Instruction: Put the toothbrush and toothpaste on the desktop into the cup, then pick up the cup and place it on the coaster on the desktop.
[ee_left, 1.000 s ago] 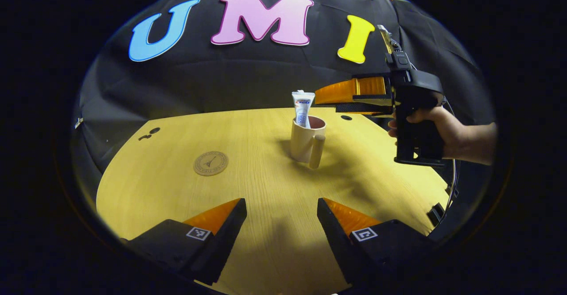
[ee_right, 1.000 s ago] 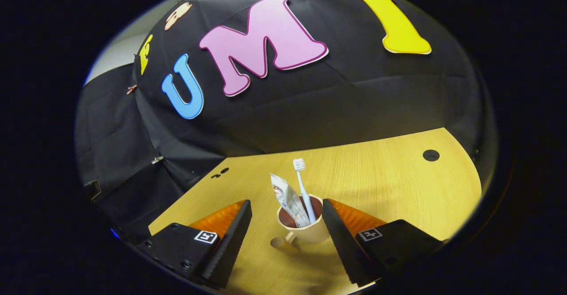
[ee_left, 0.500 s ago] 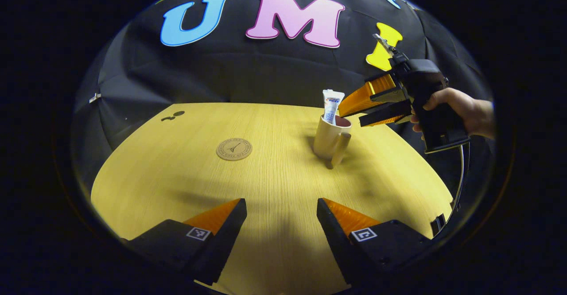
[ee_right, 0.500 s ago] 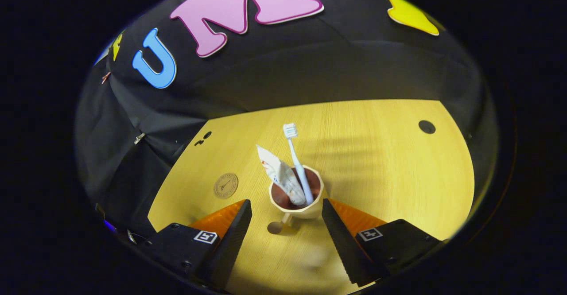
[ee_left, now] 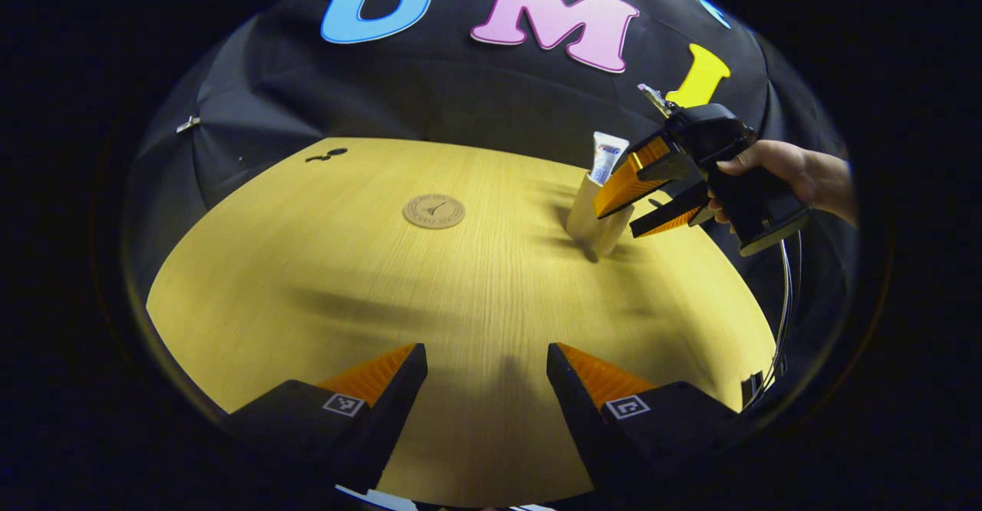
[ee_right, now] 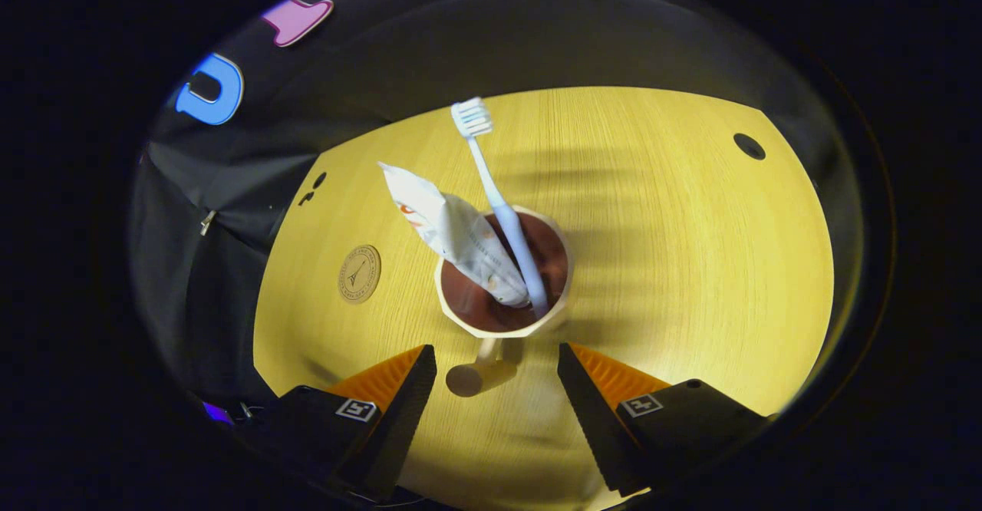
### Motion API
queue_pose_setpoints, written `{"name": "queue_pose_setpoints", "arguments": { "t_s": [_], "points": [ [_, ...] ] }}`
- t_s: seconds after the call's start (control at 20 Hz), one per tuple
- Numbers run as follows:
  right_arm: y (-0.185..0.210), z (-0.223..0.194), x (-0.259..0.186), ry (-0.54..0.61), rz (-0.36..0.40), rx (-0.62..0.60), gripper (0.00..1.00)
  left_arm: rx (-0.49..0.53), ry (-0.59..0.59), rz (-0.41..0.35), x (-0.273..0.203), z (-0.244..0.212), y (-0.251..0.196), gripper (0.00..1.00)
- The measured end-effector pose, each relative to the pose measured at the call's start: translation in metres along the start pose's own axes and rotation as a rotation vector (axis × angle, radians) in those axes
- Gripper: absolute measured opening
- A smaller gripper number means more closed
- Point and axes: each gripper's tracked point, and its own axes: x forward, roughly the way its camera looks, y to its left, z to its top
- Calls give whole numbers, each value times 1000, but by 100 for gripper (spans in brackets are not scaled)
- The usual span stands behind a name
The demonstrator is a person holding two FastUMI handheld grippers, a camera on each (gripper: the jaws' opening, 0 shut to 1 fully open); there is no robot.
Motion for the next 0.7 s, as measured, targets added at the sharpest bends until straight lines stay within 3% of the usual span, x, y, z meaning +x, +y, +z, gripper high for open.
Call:
{"name": "queue_pose_setpoints", "arguments": {
  "t_s": [0.3, 0.35, 0.4, 0.55, 0.6, 0.65, 0.7],
  "points": [
    [-2, -10, 18, 72, -80, 22, 98, 22, 34, 5, -11, -2, 23, 98],
    [-3, -9, 19, 69, -95, 22, 90, 29, 37, 1, -12, 0, 26, 98],
    [-3, -6, 20, 66, -110, 25, 98, 34, 39, -2, -13, 0, 30, 98],
    [-5, -8, 26, 82, -146, 33, 96, 47, 53, -13, -18, -2, 38, 98],
    [-9, -10, 27, 88, -168, 26, 95, 51, 56, -15, -19, -3, 41, 98],
    [-11, -12, 27, 96, -184, 20, 87, 55, 60, -14, -21, -5, 44, 98],
    [-14, -14, 28, 102, -203, 16, 94, 58, 64, -14, -24, -7, 47, 98]
  ]
}}
